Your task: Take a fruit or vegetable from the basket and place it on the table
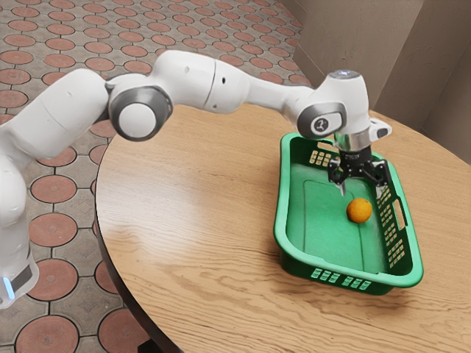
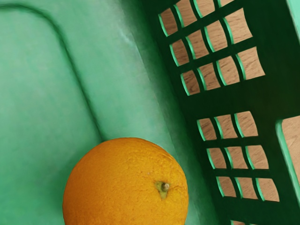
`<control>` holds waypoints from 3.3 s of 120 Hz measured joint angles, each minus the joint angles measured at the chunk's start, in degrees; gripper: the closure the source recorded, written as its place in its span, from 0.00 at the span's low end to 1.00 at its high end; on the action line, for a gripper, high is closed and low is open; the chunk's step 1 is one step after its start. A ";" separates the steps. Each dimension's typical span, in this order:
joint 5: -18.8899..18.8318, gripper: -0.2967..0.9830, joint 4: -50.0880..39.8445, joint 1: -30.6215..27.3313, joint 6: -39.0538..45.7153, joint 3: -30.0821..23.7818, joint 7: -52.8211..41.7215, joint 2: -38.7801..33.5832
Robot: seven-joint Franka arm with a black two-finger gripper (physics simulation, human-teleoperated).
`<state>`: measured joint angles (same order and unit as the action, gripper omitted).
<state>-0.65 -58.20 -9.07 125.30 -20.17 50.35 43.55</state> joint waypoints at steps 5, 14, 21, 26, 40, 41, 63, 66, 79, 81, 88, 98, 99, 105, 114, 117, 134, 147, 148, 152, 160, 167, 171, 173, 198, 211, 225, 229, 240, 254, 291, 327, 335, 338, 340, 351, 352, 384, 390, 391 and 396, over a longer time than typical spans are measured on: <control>0.14 0.23 0.18 0.00 0.25 -0.01 -0.30 0.27; 0.27 0.23 0.47 0.01 0.93 -0.15 -0.80 1.07; 0.32 0.23 0.56 0.05 1.49 -0.25 -1.14 1.36; 0.34 0.23 0.58 0.12 1.83 -0.28 -1.37 1.44; 0.53 0.23 0.02 1.52 2.50 0.47 -1.88 1.07; 0.57 0.23 -0.07 1.67 2.53 0.62 -1.91 1.00; 2.26 0.23 -1.87 1.75 3.05 1.67 -2.56 0.31; 2.32 0.23 -1.87 1.57 3.14 1.65 -2.64 0.36; 2.41 0.23 -1.70 1.01 3.58 1.52 -2.95 0.67; 2.41 0.23 -1.67 0.95 3.63 1.49 -3.00 0.72; 2.40 0.23 -1.44 0.80 3.79 1.32 -3.14 1.06; 2.36 0.23 -1.21 0.74 4.15 1.21 -3.34 1.59; 2.36 0.23 -1.21 0.73 4.20 1.19 -3.35 1.64; 2.35 0.23 -1.17 0.73 4.45 1.14 -3.46 1.86; 2.30 0.23 -1.16 0.72 4.76 1.11 -3.60 1.99; 2.29 0.23 -1.16 0.72 4.84 1.11 -3.64 2.00; 2.26 0.23 -0.98 0.72 5.19 1.06 -3.85 2.32; 2.24 0.23 -0.97 0.80 5.60 1.03 -3.98 2.46; 2.24 0.23 -0.97 0.80 5.62 1.03 -3.99 2.46; 2.24 0.23 -0.97 0.80 5.70 1.02 -4.02 2.46; 2.24 0.23 -0.98 0.81 5.86 0.92 -4.10 2.53; 2.24 0.24 -0.98 0.76 5.95 0.85 -4.15 2.65; 2.23 0.24 -0.98 0.65 6.00 0.64 -4.18 2.82; 2.22 0.24 -0.98 0.49 6.02 0.43 -4.20 2.94; 2.15 0.24 -0.89 0.03 6.29 -0.46 -4.37 3.70; 2.15 0.24 -0.89 0.09 6.65 -0.48 -4.43 3.92; 2.15 0.24 -0.89 0.10 7.00 -0.53 -4.48 4.25; 2.15 0.24 -0.89 0.11 7.08 -0.54 -4.49 4.37; 2.15 0.24 -0.89 0.09 7.30 -0.56 -4.53 4.65; 2.15 0.26 -0.89 0.03 7.54 -0.57 -4.55 4.74; 2.04 0.30 -0.88 0.03 8.48 -0.56 -4.42 5.54; 1.73 0.49 -0.94 0.11 9.43 -0.43 -3.79 5.26; 1.60 0.50 -0.96 0.41 9.56 -0.20 -3.55 4.68; 1.57 0.50 -0.97 0.55 9.60 -0.14 -3.47 4.42; 1.54 0.50 -0.97 0.67 9.62 -0.09 -3.41 4.12; 0.20 0.50 -0.99 2.51 9.72 0.05 -2.89 1.69; 0.05 0.50 -0.99 2.76 9.73 0.06 -2.82 1.42; -2.85 0.49 -0.98 18.73 9.95 2.49 0.15 -2.85; -3.61 0.50 -0.97 21.27 10.07 2.32 0.88 -2.88; -3.71 0.50 -0.97 21.66 10.09 2.28 1.00 -2.88; -4.13 0.50 -0.93 23.64 10.23 2.15 1.57 -2.87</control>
<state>-4.78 -59.13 14.57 135.54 -18.02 51.92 40.68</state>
